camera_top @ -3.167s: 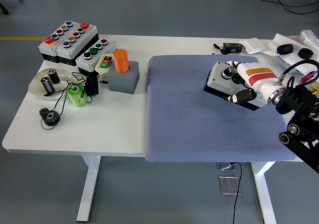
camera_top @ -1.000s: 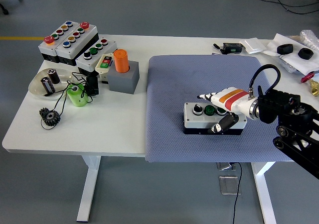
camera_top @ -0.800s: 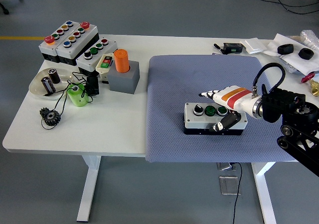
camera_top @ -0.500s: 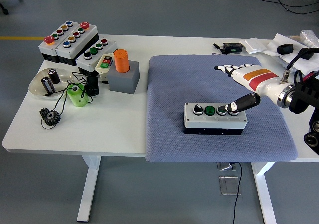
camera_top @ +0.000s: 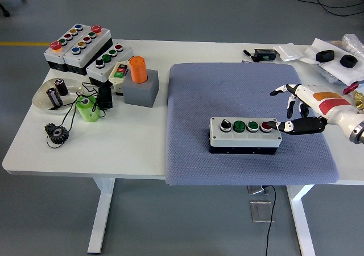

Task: Pick up the button,place it on the desk,press the button,press the button

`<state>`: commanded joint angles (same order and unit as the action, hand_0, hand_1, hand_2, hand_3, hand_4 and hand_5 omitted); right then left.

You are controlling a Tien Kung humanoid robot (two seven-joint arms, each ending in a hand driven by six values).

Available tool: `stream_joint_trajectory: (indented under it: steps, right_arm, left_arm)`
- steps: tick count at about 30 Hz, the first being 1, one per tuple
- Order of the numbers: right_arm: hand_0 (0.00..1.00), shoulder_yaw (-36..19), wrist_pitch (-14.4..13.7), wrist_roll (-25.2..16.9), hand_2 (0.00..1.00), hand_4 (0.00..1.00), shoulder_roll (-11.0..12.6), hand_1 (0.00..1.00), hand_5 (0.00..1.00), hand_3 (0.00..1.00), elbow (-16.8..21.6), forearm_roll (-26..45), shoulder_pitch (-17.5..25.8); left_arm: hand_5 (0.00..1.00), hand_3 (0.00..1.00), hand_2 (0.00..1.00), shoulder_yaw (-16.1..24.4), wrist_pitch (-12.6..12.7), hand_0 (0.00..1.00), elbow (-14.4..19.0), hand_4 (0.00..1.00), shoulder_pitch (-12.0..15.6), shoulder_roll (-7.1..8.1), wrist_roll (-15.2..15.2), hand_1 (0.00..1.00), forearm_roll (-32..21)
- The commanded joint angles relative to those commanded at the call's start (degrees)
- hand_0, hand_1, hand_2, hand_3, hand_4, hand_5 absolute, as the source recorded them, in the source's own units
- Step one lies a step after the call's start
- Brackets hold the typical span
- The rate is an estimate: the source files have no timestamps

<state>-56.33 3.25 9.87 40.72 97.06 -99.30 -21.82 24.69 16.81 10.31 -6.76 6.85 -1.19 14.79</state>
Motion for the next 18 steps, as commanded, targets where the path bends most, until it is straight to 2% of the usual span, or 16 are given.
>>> stream_joint_trajectory:
  steps: [8, 18]
  right_arm:
    - [0.100, 2.3, 2.0, 1.3, 0.044, 0.725, -0.3, 0.002, 0.732, 0.723, -1.3, -0.4, 0.1]
    - [0.106, 4.1, 1.7, 2.4, 0.048, 0.709, -2.4, 0.002, 0.750, 0.725, -3.1, -1.0, 0.0]
  left_arm:
    - [0.998, 0.500, 0.702, -0.9, -0.1, 0.649, 0.0, 0.322, -0.1, 0.05, 0.3, 0.706, -1.3]
    - [0.998, 0.498, 0.701, -1.8, -0.2, 0.649, 0.0, 0.321, -0.4, 0.07, 0.6, 0.706, -2.5]
